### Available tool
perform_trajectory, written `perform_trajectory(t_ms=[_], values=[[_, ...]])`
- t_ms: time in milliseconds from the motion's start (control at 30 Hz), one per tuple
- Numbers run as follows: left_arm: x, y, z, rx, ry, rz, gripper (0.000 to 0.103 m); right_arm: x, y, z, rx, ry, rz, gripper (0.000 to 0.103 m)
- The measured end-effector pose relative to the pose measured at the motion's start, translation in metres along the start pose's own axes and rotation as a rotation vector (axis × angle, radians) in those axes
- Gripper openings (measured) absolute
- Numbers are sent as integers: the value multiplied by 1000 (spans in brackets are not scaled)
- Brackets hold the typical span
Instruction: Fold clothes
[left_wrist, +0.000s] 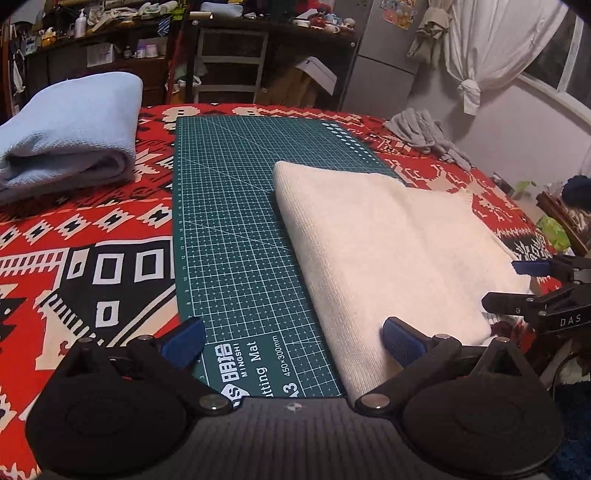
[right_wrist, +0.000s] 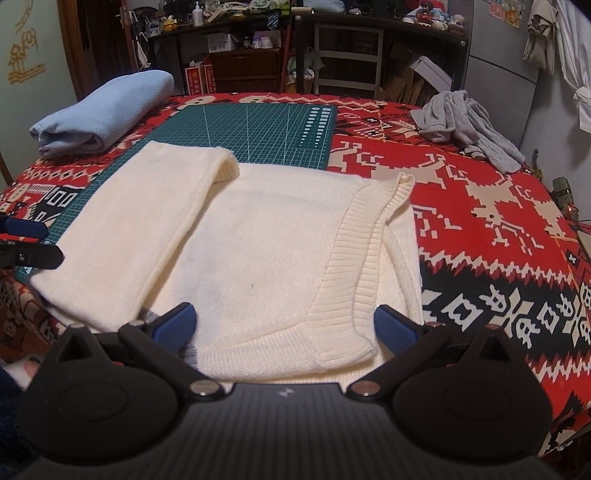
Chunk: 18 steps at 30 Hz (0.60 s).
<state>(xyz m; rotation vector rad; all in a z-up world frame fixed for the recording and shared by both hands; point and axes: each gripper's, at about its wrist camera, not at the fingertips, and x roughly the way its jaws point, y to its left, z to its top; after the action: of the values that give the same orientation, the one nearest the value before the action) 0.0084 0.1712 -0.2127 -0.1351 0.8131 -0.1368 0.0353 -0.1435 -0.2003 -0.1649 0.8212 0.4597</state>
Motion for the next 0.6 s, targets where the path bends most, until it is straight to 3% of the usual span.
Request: perform_trajectory(t_ms=[33, 133, 233, 333, 400, 433, 500, 567, 600], values=[[0, 1, 2, -2, 11, -2, 103, 0, 0, 2, 3, 11, 4, 103], [-11, 6, 10, -57, 9, -31, 84, -9, -3, 9, 18, 12, 28, 101], [-33, 5, 19, -62, -63, -51, 85, -31, -5, 20, 20, -36, 83, 100], [-42, -3, 31, -4, -95, -108, 82, -46, 1, 36, -27, -71, 146, 87], [-41, -10, 40, 41, -93, -142, 75, -48, 11, 50, -82, -74, 167, 69], [-37, -13, 43, 62, -79, -153, 64, -45, 16, 56, -108, -66, 175, 62], [-24, -19, 50, 91, -55, -165, 35, -33, 27, 68, -125, -53, 202, 27], [-10, -21, 57, 74, -53, -165, 14, -15, 34, 78, -92, -46, 224, 18], [-4, -20, 61, 47, -61, -172, 9, -6, 36, 81, -53, -46, 238, 12]])
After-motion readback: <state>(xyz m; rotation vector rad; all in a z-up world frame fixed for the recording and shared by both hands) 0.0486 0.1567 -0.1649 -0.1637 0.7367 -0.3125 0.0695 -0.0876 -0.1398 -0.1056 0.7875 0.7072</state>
